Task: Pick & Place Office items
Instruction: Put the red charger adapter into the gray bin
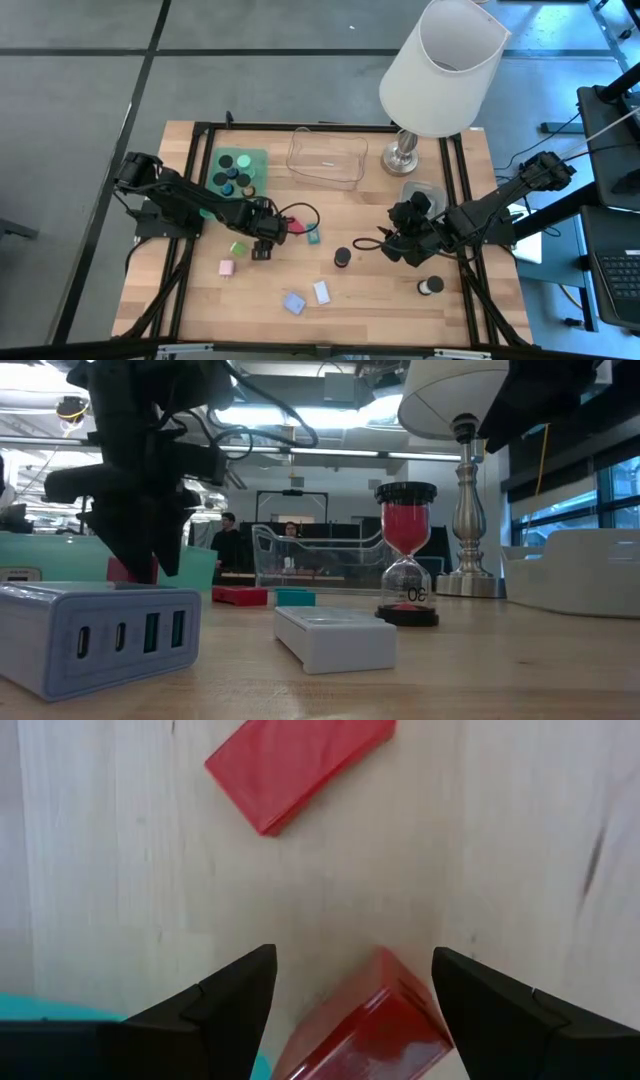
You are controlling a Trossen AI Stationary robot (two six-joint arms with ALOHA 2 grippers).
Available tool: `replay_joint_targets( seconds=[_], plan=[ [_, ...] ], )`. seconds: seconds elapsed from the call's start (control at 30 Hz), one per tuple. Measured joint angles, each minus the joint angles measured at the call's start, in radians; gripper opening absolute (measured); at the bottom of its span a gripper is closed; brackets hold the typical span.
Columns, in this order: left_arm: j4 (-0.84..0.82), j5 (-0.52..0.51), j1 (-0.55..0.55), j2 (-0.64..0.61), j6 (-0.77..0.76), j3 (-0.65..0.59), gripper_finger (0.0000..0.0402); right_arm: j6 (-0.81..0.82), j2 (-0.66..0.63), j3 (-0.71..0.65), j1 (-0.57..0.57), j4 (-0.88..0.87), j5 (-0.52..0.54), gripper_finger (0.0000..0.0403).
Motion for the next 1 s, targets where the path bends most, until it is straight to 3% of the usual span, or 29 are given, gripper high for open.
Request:
replay_joint_targets(
  seconds=[0.17, 0.47, 1.0],
  plan=[
    [-0.016, 0.003, -0.001, 0.0, 0.0, 0.0, 0.0266, -0.001, 0.0, 0.0, 0.0, 0.0, 0.001, 0.0267],
    [-0.015, 0.129, -0.001, -0.001, 0.026, 0.0, 0.0266, 0.004, 0.0, 0.0, 0.0, 0.001, 0.018, 0.0267],
    [-0.124, 0.126, -0.004, -0.002, 0.253, 0.001, 0.0229, 0.007, 0.0, 0.0, 0.0, 0.018, 0.018, 0.0267]
  ],
)
